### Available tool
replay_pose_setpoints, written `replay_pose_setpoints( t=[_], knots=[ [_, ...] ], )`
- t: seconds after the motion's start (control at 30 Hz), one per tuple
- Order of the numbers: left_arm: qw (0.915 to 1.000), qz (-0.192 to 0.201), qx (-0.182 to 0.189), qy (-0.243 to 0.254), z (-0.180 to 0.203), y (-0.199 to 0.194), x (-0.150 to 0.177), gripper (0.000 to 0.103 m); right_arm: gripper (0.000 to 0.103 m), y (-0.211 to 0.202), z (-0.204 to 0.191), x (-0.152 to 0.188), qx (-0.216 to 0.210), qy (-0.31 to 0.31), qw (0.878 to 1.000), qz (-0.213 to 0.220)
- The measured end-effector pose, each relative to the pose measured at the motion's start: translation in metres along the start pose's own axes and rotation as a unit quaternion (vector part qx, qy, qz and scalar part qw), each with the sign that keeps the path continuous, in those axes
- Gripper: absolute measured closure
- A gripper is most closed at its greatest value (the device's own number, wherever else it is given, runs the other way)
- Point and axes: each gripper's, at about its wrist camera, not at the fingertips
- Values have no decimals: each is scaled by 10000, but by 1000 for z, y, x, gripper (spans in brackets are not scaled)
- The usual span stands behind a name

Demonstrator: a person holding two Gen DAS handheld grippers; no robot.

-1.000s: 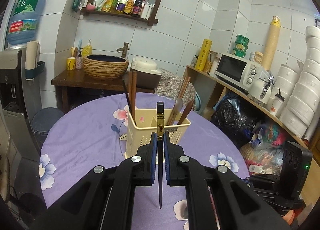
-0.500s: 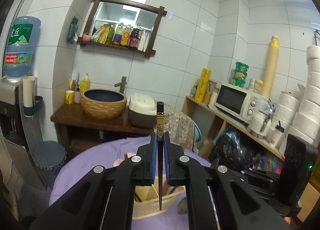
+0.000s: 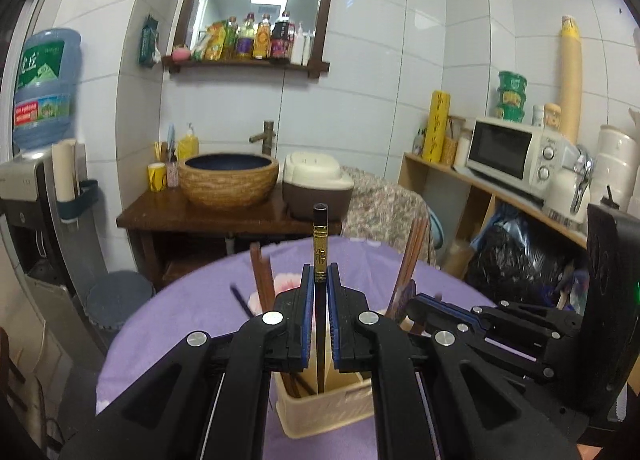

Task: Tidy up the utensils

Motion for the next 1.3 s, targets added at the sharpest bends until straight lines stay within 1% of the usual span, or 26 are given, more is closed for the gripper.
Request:
replay_pose_setpoints(
  t=[0.17, 0.23, 0.3, 0.37, 0.4, 0.43, 0.47, 0.5, 0.53, 0.57, 0.6, 0.63, 0.7, 0.77, 0.83, 0.9, 1.0, 1.07, 1.17, 1.23, 1.3],
  knots=[
    [9998, -206, 13, 44, -2, 10, 19, 95, 101, 12, 6, 24, 35, 145, 9998, -155],
    [9998, -205, 26, 59, -3, 10, 22, 95, 101, 12, 6, 28, 23, 121, 9998, -154],
    [9998, -178, 37, 71, -4, 7, 24, 95, 100, 8, 4, 31, 146, 37, 9998, -90],
    [9999, -125, 55, 64, -6, 0, 24, 94, 98, -1, 4, 34, 114, 49, 9999, -1],
    [9999, -65, 52, 59, -8, -7, 25, 94, 91, -5, 5, 35, 110, 73, 9999, 40],
    [10000, 6, 56, 56, -10, -15, 25, 90, 84, -10, 5, 36, 129, 96, 9998, 96],
    [9999, 94, 56, 39, -13, -25, 27, 75, 60, -20, 4, 39, 180, 107, 9996, 195],
    [9999, 163, 46, 20, -14, -33, 28, 64, 31, -28, 3, 42, 220, 108, 9992, 313],
    [9997, 263, 16, -7, -17, -43, 32, 40, 21, -42, 1, 47, 363, 95, 9978, 538],
    [9993, 378, -21, -35, -19, -54, 37, 33, 16, -53, -1, 52, 535, 61, 9962, 688],
    [9987, 500, -6, -17, -22, -68, 45, 32, 15, -61, -2, 56, 650, 33, 9952, 729],
    [9986, 531, 19, 65, -23, -78, 52, 31, 14, -68, -4, 61, 757, 9, 9945, 725],
    [9981, 587, -92, 183, -25, -94, 66, 22, 6, -86, -7, 75, 885, 45, 9938, 668],
    [9971, 715, -190, 152, -28, -112, 84, 5, 6, -100, -10, 90, 867, 145, 9940, 644],
    [9971, 740, -195, -4, -32, -123, 100, 5, 6, -113, -14, 109, 828, 233, 9943, 636],
    [9977, 659, -124, -142, -33, -130, 117, 5, 6, -124, -21, 134, 805, 341, 9945, 578],
    [9977, 551, -281, -289, -32, -142, 140, 5, 6, -135, -35, 170, 788, 404, 9951, 438],
    [9973, 543, -379, -318, -30, -154, 152, 5, 6, -142, -46, 192, 778, 422, 9953, 396],
    [9959, 634, -580, -284, -22, -178, 168, 5, 6, -155, -62, 219, 705, 507, 9957, 327],
    [9951, 708, -659, -227, -18, -193, 175, 5, 6, -166, -71, 231, 635, 582, 9957, 328],
    [9945, 753, -701, -198, -13, -209, 183, 5, 6, -181, -82, 239, 654, 627, 9950, 421]
  ],
)
Point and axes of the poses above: each gripper's, at about its wrist camera, not at the fingertips, and y roughly the way its jaws point, z to its right, x to its underside, and after that the axes turned 6 degrees about -x, right-handed
